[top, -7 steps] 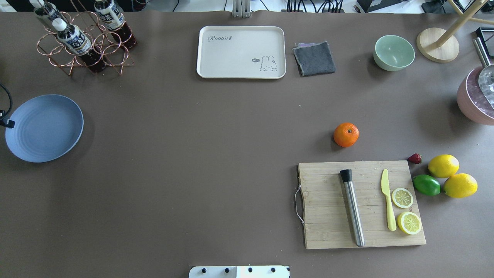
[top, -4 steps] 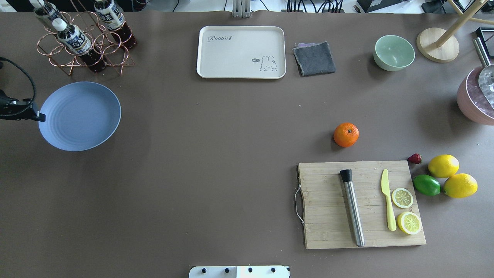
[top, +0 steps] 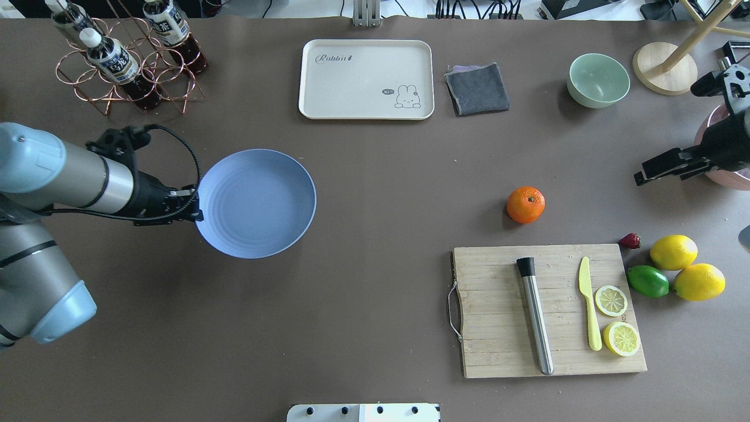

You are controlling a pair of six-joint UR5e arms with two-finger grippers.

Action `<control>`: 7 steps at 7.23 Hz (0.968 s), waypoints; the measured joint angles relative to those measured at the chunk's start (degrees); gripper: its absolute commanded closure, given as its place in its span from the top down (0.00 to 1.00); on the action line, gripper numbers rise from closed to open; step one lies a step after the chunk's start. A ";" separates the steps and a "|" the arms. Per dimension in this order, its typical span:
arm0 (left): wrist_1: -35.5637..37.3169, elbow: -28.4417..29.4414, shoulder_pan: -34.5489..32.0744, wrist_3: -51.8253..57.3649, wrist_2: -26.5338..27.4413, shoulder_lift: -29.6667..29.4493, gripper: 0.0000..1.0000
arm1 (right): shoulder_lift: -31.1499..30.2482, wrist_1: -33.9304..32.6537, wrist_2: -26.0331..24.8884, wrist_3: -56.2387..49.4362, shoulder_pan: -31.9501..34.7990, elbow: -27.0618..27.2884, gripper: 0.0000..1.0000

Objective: Pick orange to plate
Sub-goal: 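Push the blue plate inward with the left gripper while the right reaches the orange, then grasp the orange with the right gripper and lift it while the left gripper withdraws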

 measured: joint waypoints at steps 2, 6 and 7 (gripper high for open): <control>7.59 -0.46 10.32 -6.11 8.83 -7.80 0.00 | 5.02 0.27 -3.95 6.55 -6.62 -1.79 1.00; 10.09 3.05 16.70 -12.18 13.73 -14.91 0.00 | 13.91 0.38 -11.07 15.89 -15.14 -9.62 1.00; 10.11 3.25 17.18 -12.45 14.18 -15.23 0.00 | 14.73 0.42 -12.39 16.19 -16.60 -11.10 0.99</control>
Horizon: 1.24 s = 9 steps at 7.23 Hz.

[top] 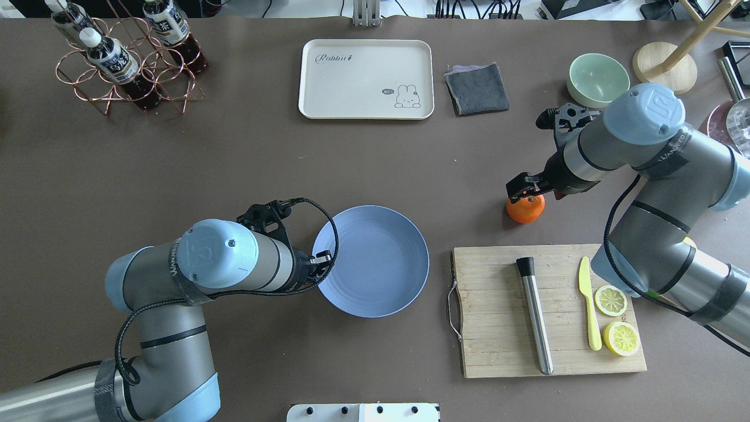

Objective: Pick orange to plate
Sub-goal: 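Grasp the orange with the right gripper and lift it while the left gripper withdraws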

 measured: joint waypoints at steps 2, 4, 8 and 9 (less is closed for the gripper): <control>0.00 0.03 0.70 -0.22 0.87 -0.12 0.08 | 0.47 -0.01 -1.22 -0.20 -1.22 -1.69 0.98; -0.02 -0.01 0.87 -0.26 1.04 -0.13 0.70 | 0.64 0.03 -2.24 -0.77 -1.83 -3.10 0.69; -0.03 -1.50 0.29 0.25 0.89 0.38 0.96 | 4.05 -0.79 -1.95 0.20 -2.01 -3.58 0.00; 0.14 -3.13 -1.10 1.53 0.60 1.27 0.96 | 6.30 -1.60 -1.67 1.83 -2.15 -3.18 0.00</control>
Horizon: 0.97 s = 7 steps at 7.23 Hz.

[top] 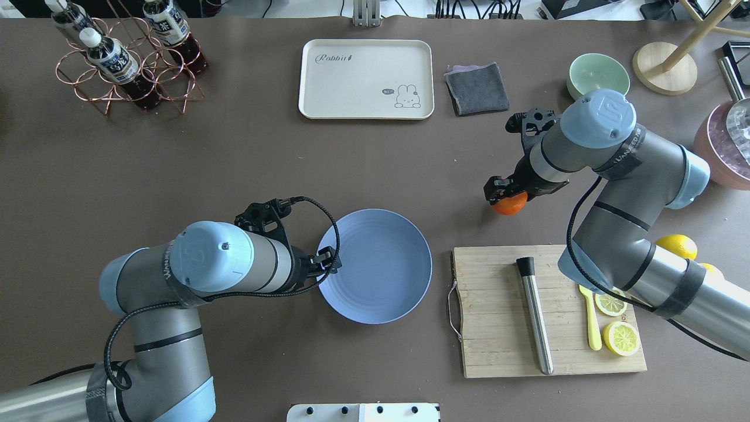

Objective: Pick orange to plate
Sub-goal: 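Grasp the orange with the right gripper and lift it while the left gripper withdraws, then carry the orange over the blue plate with the right gripper and release it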

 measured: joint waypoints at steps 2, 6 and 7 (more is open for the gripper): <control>0.23 -4.14 -4.78 6.89 -3.37 5.97 0.96 | 4.91 -3.10 -0.39 5.69 -2.90 2.56 0.00; -0.24 -5.55 -16.03 24.40 -11.33 15.42 0.96 | 12.41 -7.08 -8.41 18.15 -16.93 4.87 0.00; -0.21 -5.44 -17.61 25.68 -12.98 16.02 0.97 | 13.37 -7.44 -10.24 19.88 -19.44 4.62 0.00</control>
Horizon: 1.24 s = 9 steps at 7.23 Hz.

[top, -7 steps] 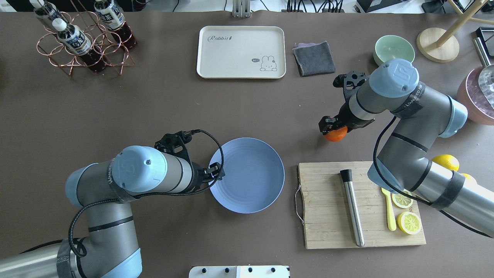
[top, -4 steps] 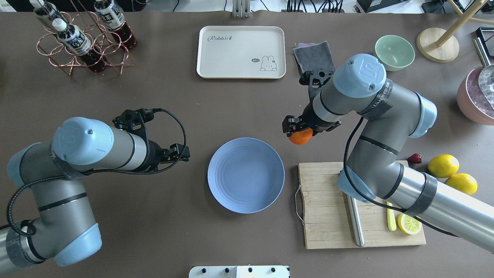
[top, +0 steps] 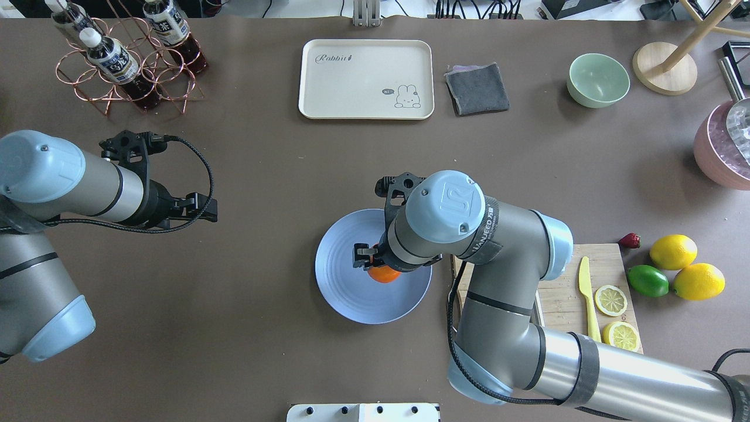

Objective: Pick orange to plate
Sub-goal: 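Carry the orange over the blue plate with the right gripper and release it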

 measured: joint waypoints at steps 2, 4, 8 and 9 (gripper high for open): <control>0.07 0.21 -1.39 0.63 -1.65 0.27 0.97 | 0.72 -0.20 -1.69 0.91 -2.33 -0.92 0.00; 0.08 0.20 -1.69 0.63 -1.83 0.36 0.97 | 1.43 -0.13 -2.13 0.59 -2.96 -2.90 0.00; 0.01 0.36 -1.73 0.36 -1.46 1.21 0.97 | 2.58 -0.22 -3.03 0.14 -2.47 -5.30 0.07; 0.00 0.43 -1.66 0.30 -1.43 1.21 0.97 | 2.68 -0.24 -3.08 0.06 -2.08 -5.70 0.23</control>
